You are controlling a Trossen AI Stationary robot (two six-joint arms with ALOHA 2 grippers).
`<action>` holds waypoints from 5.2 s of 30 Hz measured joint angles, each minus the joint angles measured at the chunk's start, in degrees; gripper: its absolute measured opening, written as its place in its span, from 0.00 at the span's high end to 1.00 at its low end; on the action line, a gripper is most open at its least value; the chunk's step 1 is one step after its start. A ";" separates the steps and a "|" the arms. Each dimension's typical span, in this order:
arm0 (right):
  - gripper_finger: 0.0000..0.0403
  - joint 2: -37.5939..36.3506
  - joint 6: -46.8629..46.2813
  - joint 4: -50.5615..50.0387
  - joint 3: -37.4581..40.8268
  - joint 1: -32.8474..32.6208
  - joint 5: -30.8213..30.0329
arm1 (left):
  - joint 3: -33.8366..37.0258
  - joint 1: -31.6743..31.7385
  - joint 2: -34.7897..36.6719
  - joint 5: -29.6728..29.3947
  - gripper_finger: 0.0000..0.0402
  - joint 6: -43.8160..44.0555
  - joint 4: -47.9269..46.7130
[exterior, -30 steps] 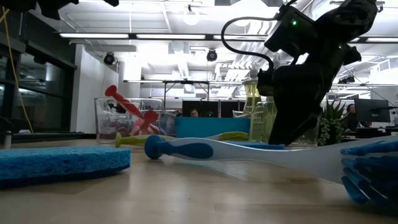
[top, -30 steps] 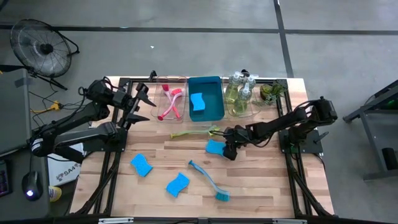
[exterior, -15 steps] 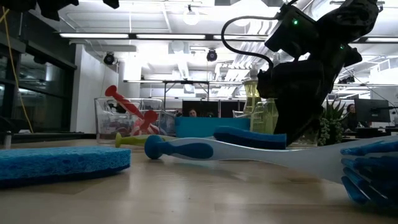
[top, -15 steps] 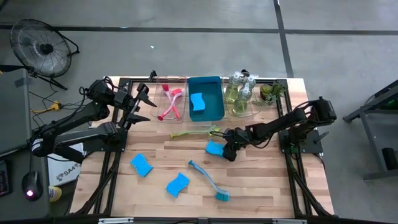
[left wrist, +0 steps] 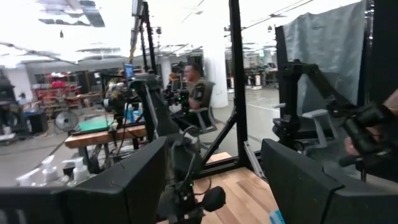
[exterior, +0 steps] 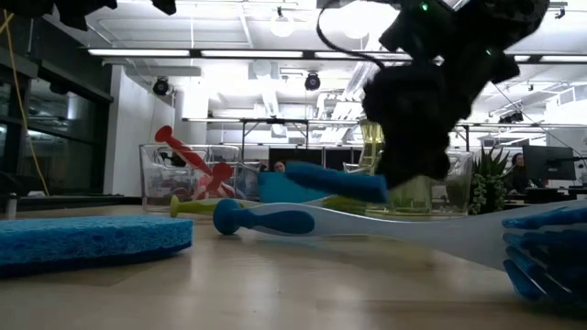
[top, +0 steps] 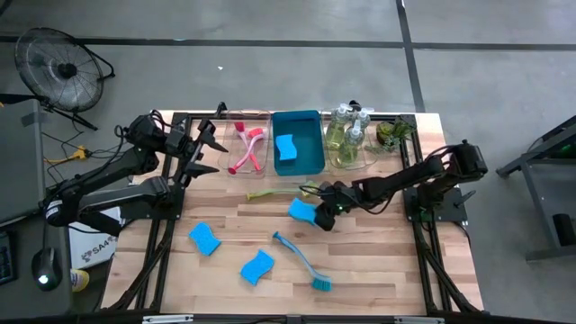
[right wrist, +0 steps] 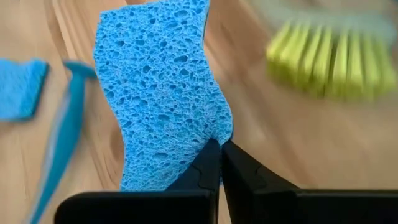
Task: Pick & Place Kitchen Sink Supplies
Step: Put the blue sponge into the blue bin
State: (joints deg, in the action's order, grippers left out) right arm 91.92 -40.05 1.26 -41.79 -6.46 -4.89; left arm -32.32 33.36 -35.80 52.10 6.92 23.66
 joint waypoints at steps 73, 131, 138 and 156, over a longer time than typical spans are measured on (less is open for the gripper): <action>1.00 -0.39 43.99 5.86 -33.36 8.33 -45.72 | -13.67 -9.40 -34.92 -42.00 0.40 13.87 18.59; 0.68 -33.02 20.84 -37.13 -33.34 7.04 -26.39 | -28.64 1.70 -54.06 -23.88 0.99 20.59 -1.11; 0.68 -35.10 17.48 -41.66 -33.34 7.04 -23.93 | -35.31 2.78 -59.64 -19.94 0.99 18.47 -10.66; 0.68 -35.75 14.97 -49.92 -33.34 7.04 -22.26 | -36.15 2.91 -60.45 -22.25 0.99 13.99 -22.94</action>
State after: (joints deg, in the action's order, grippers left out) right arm 56.17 -25.08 -48.66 -75.13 0.58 -27.16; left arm -68.47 36.27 -96.24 29.85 20.91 0.72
